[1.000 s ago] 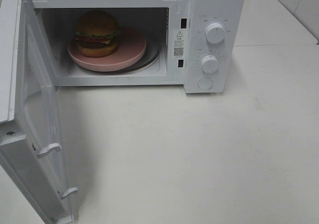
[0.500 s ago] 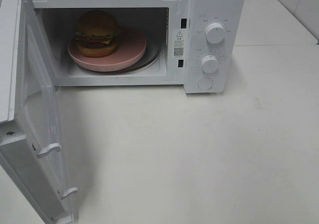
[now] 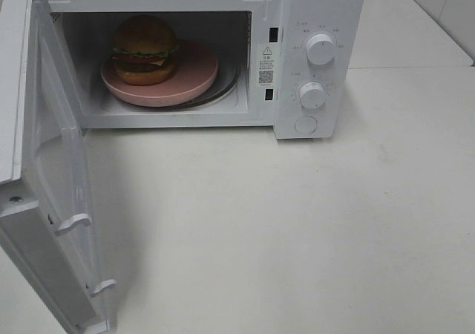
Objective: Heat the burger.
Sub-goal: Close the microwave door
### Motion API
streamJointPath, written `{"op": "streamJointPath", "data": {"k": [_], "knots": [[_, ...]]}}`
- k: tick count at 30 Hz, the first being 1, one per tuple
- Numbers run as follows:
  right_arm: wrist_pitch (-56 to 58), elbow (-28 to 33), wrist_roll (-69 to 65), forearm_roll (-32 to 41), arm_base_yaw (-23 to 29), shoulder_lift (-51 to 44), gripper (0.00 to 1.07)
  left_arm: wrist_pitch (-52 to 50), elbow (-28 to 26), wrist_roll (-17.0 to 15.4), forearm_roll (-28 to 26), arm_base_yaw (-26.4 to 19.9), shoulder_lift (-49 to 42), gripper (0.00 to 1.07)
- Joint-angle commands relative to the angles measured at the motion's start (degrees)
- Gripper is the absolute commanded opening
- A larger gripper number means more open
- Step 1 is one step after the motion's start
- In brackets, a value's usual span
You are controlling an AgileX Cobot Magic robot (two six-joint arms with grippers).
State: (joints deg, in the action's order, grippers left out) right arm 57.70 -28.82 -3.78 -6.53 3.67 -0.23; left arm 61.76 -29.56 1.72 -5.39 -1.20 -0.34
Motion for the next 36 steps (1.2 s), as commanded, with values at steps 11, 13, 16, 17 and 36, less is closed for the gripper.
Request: {"op": "streamJointPath", "data": {"k": [11, 13, 16, 17, 36], "knots": [[-0.69, 0.17, 0.40, 0.11, -0.23, -1.60, 0.76, -0.52, -0.06, -0.17, -0.23, -0.06, -0.92, 1.00], [-0.69, 0.17, 0.40, 0.11, -0.23, -1.60, 0.76, -0.52, -0.06, -0.17, -0.23, -0.06, -0.92, 1.00], [-0.69, 0.17, 0.40, 0.11, -0.23, -1.60, 0.76, -0.52, -0.06, -0.17, -0.23, -0.06, -0.92, 1.00], [-0.69, 0.17, 0.40, 0.11, -0.23, -1.60, 0.76, -0.52, -0.06, -0.17, -0.23, -0.06, -0.92, 1.00], [-0.69, 0.17, 0.40, 0.11, -0.23, -1.60, 0.76, -0.52, -0.06, -0.17, -0.23, -0.06, -0.92, 1.00]]}}
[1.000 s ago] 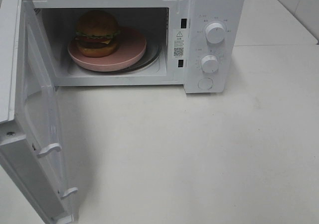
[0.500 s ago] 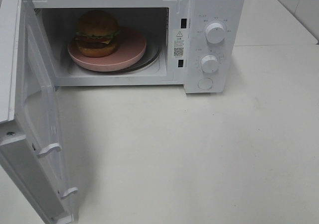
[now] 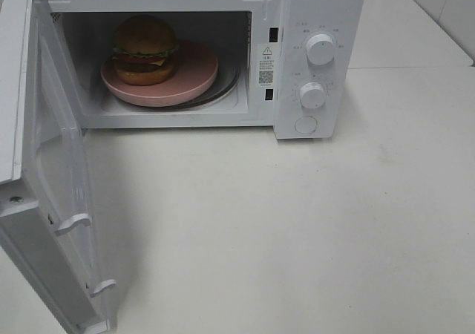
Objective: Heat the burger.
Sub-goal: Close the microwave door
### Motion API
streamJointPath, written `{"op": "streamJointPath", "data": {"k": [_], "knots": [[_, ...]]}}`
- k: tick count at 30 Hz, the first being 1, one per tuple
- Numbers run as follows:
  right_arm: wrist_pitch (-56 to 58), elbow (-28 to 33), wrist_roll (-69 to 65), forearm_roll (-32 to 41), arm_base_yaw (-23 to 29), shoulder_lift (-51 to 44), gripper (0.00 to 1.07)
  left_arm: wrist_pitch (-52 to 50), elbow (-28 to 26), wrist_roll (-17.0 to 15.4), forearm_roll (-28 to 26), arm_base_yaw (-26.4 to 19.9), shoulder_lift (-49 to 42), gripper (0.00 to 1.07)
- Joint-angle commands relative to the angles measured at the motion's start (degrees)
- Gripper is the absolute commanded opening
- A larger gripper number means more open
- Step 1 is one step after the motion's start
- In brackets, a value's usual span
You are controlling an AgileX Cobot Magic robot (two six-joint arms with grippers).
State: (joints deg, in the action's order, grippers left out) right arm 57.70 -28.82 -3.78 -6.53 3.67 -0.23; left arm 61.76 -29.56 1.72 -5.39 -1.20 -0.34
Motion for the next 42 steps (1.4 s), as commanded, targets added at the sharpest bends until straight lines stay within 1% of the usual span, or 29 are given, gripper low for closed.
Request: {"op": "streamJointPath", "data": {"k": [1, 10, 12, 15, 16, 17, 18, 19, 20, 21, 22, 23, 24, 25, 26, 27, 28, 29, 32, 34, 35, 36, 37, 38, 39, 40, 41, 42], "knots": [[-0.69, 0.17, 0.40, 0.11, -0.23, -1.60, 0.76, -0.52, -0.06, -0.17, -0.23, -0.06, -0.92, 1.00], [-0.69, 0.17, 0.40, 0.11, -0.23, -1.60, 0.76, -0.69, -0.06, -0.23, -0.86, -0.06, -0.92, 0.99], [-0.69, 0.17, 0.40, 0.11, -0.23, -1.60, 0.76, -1.55, -1.26, -0.57, 0.23, -0.06, 0.00, 0.97], [-0.69, 0.17, 0.40, 0.11, -0.23, -1.60, 0.76, -2.01, -1.60, -0.92, 0.23, -0.06, 0.74, 0.97], [-0.69, 0.17, 0.40, 0.11, -0.23, -1.60, 0.76, -3.27, -1.78, -1.72, 0.17, -0.06, 2.41, 0.94], [-0.69, 0.17, 0.40, 0.11, -0.23, -1.60, 0.76, -3.78, -1.72, -1.72, 0.23, -0.06, 3.38, 0.91], [-0.69, 0.17, 0.40, 0.11, -0.23, -1.60, 0.76, -3.78, -1.72, -1.72, 0.23, -0.06, 3.38, 0.91], [-0.69, 0.17, 0.40, 0.11, -0.23, -1.60, 0.76, -4.58, -1.72, -1.72, 0.63, -0.06, 5.33, 0.84], [-0.69, 0.17, 0.40, 0.11, -0.23, -1.60, 0.76, -4.81, -1.72, -1.72, 1.03, -0.06, 7.39, 0.70], [-0.69, 0.17, 0.40, 0.11, -0.23, -1.60, 0.76, -4.81, -1.72, -1.72, 1.03, -0.06, 7.39, 0.70], [-0.69, 0.17, 0.40, 0.11, -0.23, -1.60, 0.76, -4.81, -1.72, -1.72, 1.20, -0.06, 8.54, 0.63], [-0.69, 0.17, 0.40, 0.11, -0.23, -1.60, 0.76, -4.81, -1.78, -1.72, 1.49, -0.06, 10.66, 0.47], [-0.69, 0.17, 0.40, 0.11, -0.23, -1.60, 0.76, -4.81, -1.78, -1.72, 1.49, -0.06, 10.66, 0.47], [-0.69, 0.17, 0.40, 0.11, -0.23, -1.60, 0.76, -4.81, -1.78, -1.72, 1.49, -0.06, 11.80, 0.38], [-0.69, 0.17, 0.40, 0.11, -0.23, -1.60, 0.76, -6.07, -1.78, -1.72, 1.72, -0.06, 14.21, 0.19], [-0.69, 0.17, 0.40, 0.11, -0.23, -1.60, 0.76, -6.07, -1.78, -1.72, 1.72, -0.06, 14.21, 0.19], [-0.69, 0.17, 0.40, 0.11, -0.23, -1.60, 0.76, -6.99, -1.72, -1.72, 1.83, -0.06, 15.18, 0.12], [-0.69, 0.17, 0.40, 0.11, -0.23, -1.60, 0.76, -9.57, -1.38, -1.38, 2.06, -0.06, 17.30, 0.00], [-0.69, 0.17, 0.40, 0.11, -0.23, -1.60, 0.76, -11.46, -1.03, -1.26, 2.12, -0.06, 18.39, 0.00], [-0.69, 0.17, 0.40, 0.11, -0.23, -1.60, 0.76, -18.85, 0.97, -1.09, 2.29, -0.06, 22.40, 0.00], [-0.69, 0.17, 0.40, 0.11, -0.23, -1.60, 0.76, -18.85, 0.97, -1.09, 2.29, -0.06, 22.40, 0.00], [-0.69, 0.17, 0.40, 0.11, -0.23, -1.60, 0.76, -20.68, 1.49, -0.86, 2.29, -0.06, 23.38, 0.00], [-0.69, 0.17, 0.40, 0.11, -0.23, -1.60, 0.76, -24.06, 2.46, 0.11, 2.29, -0.06, 24.92, 0.00], [-0.69, 0.17, 0.40, 0.11, -0.23, -1.60, 0.76, -24.06, 2.46, 0.11, 2.29, -0.06, 24.92, 0.00], [-0.69, 0.17, 0.40, 0.11, -0.23, -1.60, 0.76, -26.36, 3.04, 0.34, 2.23, -0.06, 25.61, 0.00], [-0.69, 0.17, 0.40, 0.11, -0.23, -1.60, 0.76, -31.46, 4.47, 0.46, 2.23, -0.06, 26.76, 0.00], [-0.69, 0.17, 0.40, 0.11, -0.23, -1.60, 0.76, -31.46, 4.47, 0.46, 2.23, -0.06, 26.76, 0.00], [-0.69, 0.17, 0.40, 0.11, -0.23, -1.60, 0.76, -35.47, 5.50, 0.46, 2.18, -0.06, 27.27, 0.00]]}}
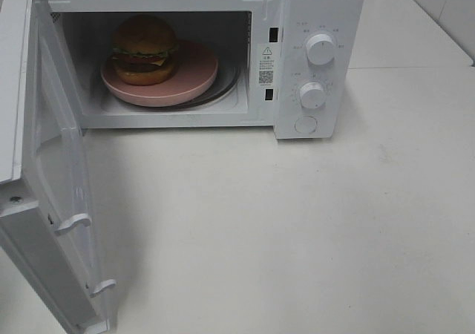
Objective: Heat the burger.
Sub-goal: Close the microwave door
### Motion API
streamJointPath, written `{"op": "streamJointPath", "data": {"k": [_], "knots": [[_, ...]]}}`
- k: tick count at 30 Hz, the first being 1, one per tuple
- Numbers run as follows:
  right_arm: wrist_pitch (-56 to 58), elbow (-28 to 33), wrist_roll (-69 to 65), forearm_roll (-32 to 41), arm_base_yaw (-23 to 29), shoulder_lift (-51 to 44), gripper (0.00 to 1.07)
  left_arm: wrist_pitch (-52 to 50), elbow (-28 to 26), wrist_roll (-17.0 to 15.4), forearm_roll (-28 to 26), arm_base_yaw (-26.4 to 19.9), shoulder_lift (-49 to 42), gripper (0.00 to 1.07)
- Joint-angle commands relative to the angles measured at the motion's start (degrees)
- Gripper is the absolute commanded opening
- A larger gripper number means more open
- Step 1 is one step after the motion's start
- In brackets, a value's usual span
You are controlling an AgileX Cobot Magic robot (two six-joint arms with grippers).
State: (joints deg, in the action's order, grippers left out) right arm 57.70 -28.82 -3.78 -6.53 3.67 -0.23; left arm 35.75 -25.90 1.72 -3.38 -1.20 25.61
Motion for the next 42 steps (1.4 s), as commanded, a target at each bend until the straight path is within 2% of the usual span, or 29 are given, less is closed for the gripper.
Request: {"op": "streamJointPath", "data": {"k": [1, 3, 4, 5, 7, 8, 10, 17, 22, 23, 24, 25, 26, 27, 28, 29, 30, 31, 32, 33, 35, 42], "knots": [[-0.69, 0.17, 0.40, 0.11, -0.23, -1.60, 0.76, -15.87, 4.24, 0.46, 0.11, -0.06, 2.18, 0.00], [-0.69, 0.17, 0.40, 0.11, -0.23, -1.60, 0.76, -18.74, 5.33, 0.46, 0.11, -0.06, 2.41, 0.00], [-0.69, 0.17, 0.40, 0.11, -0.23, -1.60, 0.76, -25.27, 8.42, 0.46, 0.11, -0.06, 3.32, 0.00], [-0.69, 0.17, 0.40, 0.11, -0.23, -1.60, 0.76, -25.27, 8.42, 0.46, 0.11, -0.06, 3.32, 0.00], [-0.69, 0.17, 0.40, 0.11, -0.23, -1.60, 0.76, -35.75, 12.66, 0.06, 0.11, -0.06, 4.70, 0.00], [-0.69, 0.17, 0.40, 0.11, -0.23, -1.60, 0.76, -35.75, 12.66, 0.06, 0.11, -0.06, 4.70, 0.00], [-0.69, 0.17, 0.40, 0.11, -0.23, -1.60, 0.76, -44.29, 15.99, -0.17, 0.11, -0.06, 6.70, 0.00], [-0.69, 0.17, 0.40, 0.11, -0.23, -1.60, 0.76, -55.00, 17.59, -0.23, 0.29, -0.06, 12.03, 0.00], [-0.69, 0.17, 0.40, 0.11, -0.23, -1.60, 0.76, -60.39, 17.59, -1.72, 1.32, -0.06, 16.67, 0.00], [-0.69, 0.17, 0.40, 0.11, -0.23, -1.60, 0.76, -61.08, 17.59, -2.46, 2.01, -0.06, 17.82, 0.00], [-0.69, 0.17, 0.40, 0.11, -0.23, -1.60, 0.76, -62.62, 17.59, -4.87, 4.87, -0.06, 20.28, 0.00], [-0.69, 0.17, 0.40, 0.11, -0.23, -1.60, 0.76, -62.62, 17.59, -4.87, 4.87, -0.06, 20.28, 0.00], [-0.69, 0.17, 0.40, 0.11, -0.23, -1.60, 0.76, -63.37, 17.59, -6.82, 6.42, -0.06, 21.31, 0.00], [-0.69, 0.17, 0.40, 0.11, -0.23, -1.60, 0.75, -65.95, 17.59, -11.23, 11.12, -0.06, 23.78, 0.00], [-0.69, 0.17, 0.40, 0.11, -0.23, -1.60, 0.75, -65.95, 17.59, -11.23, 11.12, -0.06, 23.78, 0.00], [-0.69, 0.17, 0.40, 0.11, -0.23, -1.60, 0.75, -69.79, 17.59, -16.10, 16.56, -0.06, 26.70, 0.00], [-0.69, 0.17, 0.40, 0.11, -0.23, -1.60, 0.75, -71.39, 17.59, -17.65, 18.68, -0.06, 28.25, 0.00], [-0.69, 0.17, 0.40, 0.11, -0.23, -1.60, 0.75, -71.39, 17.59, -17.65, 18.68, -0.06, 28.25, 0.00], [-0.69, 0.17, 0.40, 0.11, -0.23, -1.60, 0.75, -75.06, 17.59, -19.94, 22.80, -0.06, 31.28, 0.00], [-0.69, 0.17, 0.40, 0.11, -0.23, -1.60, 0.75, -75.06, 17.59, -19.94, 22.80, -0.06, 31.28, 0.00], [-0.69, 0.17, 0.40, 0.11, -0.23, -1.60, 0.75, -80.10, 17.59, -20.97, 26.07, -0.06, 36.55, 0.00], [-0.69, 0.17, 0.40, 0.11, -0.23, -1.60, 0.75, -92.25, 17.48, -20.74, 26.24, 1.49, 47.90, 0.00]]}}
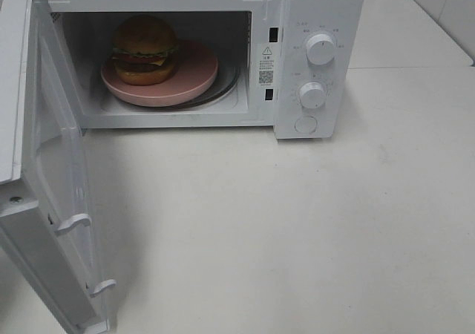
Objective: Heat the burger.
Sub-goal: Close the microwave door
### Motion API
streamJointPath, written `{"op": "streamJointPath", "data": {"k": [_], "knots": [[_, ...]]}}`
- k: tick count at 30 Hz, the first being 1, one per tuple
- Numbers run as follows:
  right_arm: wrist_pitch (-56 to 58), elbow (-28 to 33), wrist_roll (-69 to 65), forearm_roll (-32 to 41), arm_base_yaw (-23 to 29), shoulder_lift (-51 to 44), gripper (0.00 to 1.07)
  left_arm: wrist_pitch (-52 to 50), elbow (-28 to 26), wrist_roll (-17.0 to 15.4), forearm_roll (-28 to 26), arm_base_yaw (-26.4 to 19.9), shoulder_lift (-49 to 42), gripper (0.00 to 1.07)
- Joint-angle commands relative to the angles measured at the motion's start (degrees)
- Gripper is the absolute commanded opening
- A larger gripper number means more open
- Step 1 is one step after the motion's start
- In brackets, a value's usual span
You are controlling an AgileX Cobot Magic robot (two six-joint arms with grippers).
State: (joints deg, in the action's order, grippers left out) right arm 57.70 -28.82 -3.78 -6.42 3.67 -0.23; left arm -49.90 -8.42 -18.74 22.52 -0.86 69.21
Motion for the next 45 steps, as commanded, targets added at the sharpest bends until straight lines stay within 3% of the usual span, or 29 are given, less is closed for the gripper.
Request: {"op": "streamJointPath", "data": {"k": [1, 3, 5, 7, 8, 11, 15, 16, 17, 19, 24, 27, 32, 45], "knots": [[-0.69, 0.17, 0.40, 0.00, -0.23, -1.60, 0.75, -9.28, 0.00, -0.11, 0.34, 2.41, 7.62, 0.00], [-0.69, 0.17, 0.40, 0.00, -0.23, -1.60, 0.75, -10.20, 0.00, -0.11, 0.34, 3.15, 8.94, 0.00], [-0.69, 0.17, 0.40, 0.00, -0.23, -1.60, 0.75, -11.97, -0.17, 1.38, 0.11, 5.67, 12.03, 0.00], [-0.69, 0.17, 0.40, 0.00, -0.23, -1.60, 0.75, -13.06, -0.97, 5.04, -0.92, 9.51, 15.47, 0.00], [-0.69, 0.17, 0.40, 0.00, -0.23, -1.60, 0.75, -13.06, -0.97, 5.04, -0.92, 9.51, 15.47, 0.00], [-0.69, 0.17, 0.40, 0.00, -0.23, -1.60, 0.75, -13.06, -2.18, 6.19, -5.56, 13.35, 17.36, 0.00], [-0.69, 0.17, 0.40, 0.00, -0.23, -1.60, 0.75, -12.61, -4.70, 6.19, -16.62, 20.68, 19.37, 0.00], [-0.69, 0.17, 0.40, 0.00, -0.23, -1.60, 0.75, -12.61, -4.70, 6.19, -16.62, 20.68, 19.37, 0.00], [-0.69, 0.17, 0.40, 0.00, -0.23, -1.60, 0.75, -12.43, -6.02, 6.82, -20.97, 23.66, 20.00, 0.00], [-0.69, 0.17, 0.40, 0.00, -0.23, -1.60, 0.75, -12.55, -6.59, 7.45, -22.52, 24.81, 20.17, 0.00], [-0.69, 0.17, 0.40, 0.00, -0.23, -1.60, 0.75, -12.03, -11.97, 12.15, -31.00, 32.37, 23.55, 0.00], [-0.69, 0.17, 0.40, 0.00, -0.23, -1.60, 0.75, -11.57, -12.89, 12.61, -31.91, 33.17, 24.18, 0.00], [-0.69, 0.17, 0.40, 0.00, -0.23, -1.60, 0.75, -5.79, -19.54, 13.01, -38.04, 37.18, 26.70, 0.00], [-0.69, 0.17, 0.40, 0.00, -0.23, -1.60, 0.75, 2.58, -30.48, 13.01, -38.79, 38.27, 30.08, 0.00]]}}
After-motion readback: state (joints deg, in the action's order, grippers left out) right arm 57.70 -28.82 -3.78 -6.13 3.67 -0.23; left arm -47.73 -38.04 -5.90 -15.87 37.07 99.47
